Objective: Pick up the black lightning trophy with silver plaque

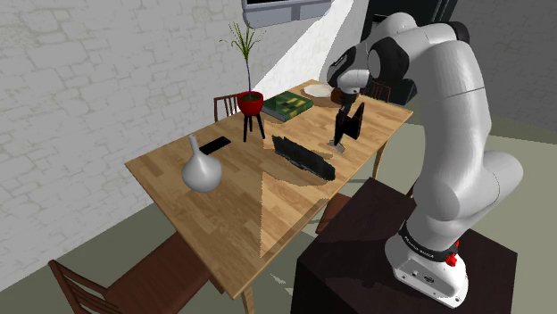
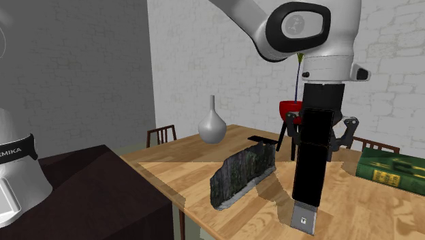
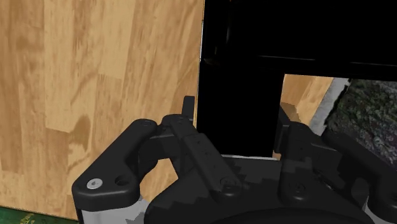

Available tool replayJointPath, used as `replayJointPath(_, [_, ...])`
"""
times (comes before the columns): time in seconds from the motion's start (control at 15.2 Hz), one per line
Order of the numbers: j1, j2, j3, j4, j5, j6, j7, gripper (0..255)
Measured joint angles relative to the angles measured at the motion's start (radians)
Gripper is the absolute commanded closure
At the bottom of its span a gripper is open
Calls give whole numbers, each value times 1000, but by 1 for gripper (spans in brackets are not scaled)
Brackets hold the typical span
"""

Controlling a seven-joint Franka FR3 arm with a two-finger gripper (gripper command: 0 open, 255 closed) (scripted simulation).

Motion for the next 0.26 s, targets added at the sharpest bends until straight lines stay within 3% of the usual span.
replayJointPath(0.26, [7,-32,-10,0,-13,-30,8,255])
